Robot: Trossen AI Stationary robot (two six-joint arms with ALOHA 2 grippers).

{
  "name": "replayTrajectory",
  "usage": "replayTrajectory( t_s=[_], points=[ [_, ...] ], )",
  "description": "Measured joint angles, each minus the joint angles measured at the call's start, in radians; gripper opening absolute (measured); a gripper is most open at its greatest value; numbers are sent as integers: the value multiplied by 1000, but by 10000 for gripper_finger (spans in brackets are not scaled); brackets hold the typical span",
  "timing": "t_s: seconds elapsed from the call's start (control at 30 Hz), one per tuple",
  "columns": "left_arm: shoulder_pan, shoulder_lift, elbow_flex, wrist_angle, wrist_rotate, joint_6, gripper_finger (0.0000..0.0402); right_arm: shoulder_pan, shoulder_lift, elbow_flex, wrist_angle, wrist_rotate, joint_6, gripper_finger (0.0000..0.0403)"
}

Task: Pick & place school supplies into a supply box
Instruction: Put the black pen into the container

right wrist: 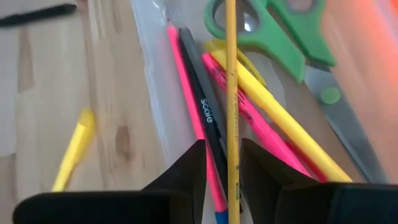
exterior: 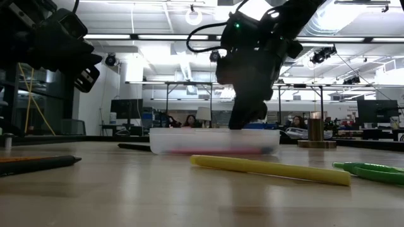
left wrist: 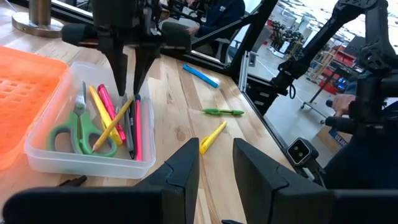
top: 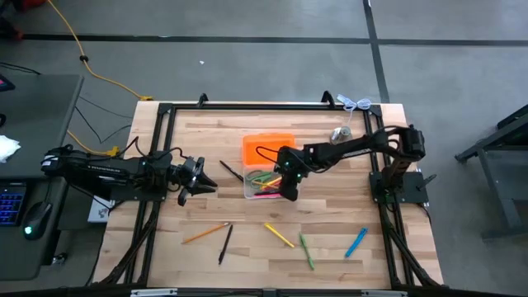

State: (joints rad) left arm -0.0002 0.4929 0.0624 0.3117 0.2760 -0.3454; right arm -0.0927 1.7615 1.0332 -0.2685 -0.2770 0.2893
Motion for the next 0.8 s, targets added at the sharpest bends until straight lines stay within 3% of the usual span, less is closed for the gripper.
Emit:
replayTrajectory(
  t_s=[0.37,0.8],
  points=[
    [0,0,0,0,1,0,129,-5,-91,0,8,-19,-33,74],
    [0,0,0,19,1,-4,129,-5,-359,0,80,19,-57,74]
  ],
)
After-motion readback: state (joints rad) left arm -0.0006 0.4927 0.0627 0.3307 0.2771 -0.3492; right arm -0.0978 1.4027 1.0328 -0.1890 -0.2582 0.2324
